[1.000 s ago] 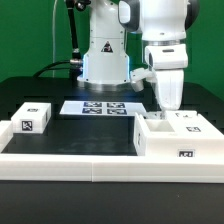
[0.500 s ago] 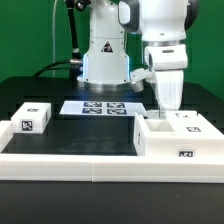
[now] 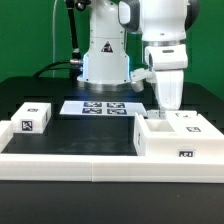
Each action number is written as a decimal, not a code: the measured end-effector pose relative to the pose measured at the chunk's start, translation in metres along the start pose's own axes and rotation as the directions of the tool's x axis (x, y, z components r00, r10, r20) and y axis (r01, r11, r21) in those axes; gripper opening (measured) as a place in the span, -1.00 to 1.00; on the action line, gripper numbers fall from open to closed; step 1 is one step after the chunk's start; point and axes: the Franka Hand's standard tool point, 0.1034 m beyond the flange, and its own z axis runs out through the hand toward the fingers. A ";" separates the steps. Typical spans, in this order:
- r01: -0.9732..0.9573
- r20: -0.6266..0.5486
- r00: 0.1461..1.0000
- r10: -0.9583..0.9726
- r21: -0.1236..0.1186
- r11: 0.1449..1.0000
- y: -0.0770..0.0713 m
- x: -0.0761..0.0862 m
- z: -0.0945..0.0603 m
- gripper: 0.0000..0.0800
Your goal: Assemble cabinet
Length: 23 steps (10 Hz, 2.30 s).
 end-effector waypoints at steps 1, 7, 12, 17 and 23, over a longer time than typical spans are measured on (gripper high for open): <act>-0.001 0.020 1.000 0.001 0.004 1.000 0.002 -0.003 -0.012 -0.83; -0.019 0.064 0.998 0.020 -0.009 1.000 0.024 -0.027 -0.051 -0.82; -0.046 0.059 0.997 0.047 -0.019 0.999 0.043 -0.034 -0.055 -0.82; -0.054 0.051 0.997 0.055 -0.019 0.998 0.051 -0.032 -0.051 -0.82; -0.055 0.046 0.997 0.056 -0.022 0.998 0.056 -0.030 -0.049 -0.82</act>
Offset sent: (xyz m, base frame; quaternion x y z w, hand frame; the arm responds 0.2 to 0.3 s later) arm -0.0002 -0.0117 0.0315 0.0040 -0.0119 -0.0083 0.9999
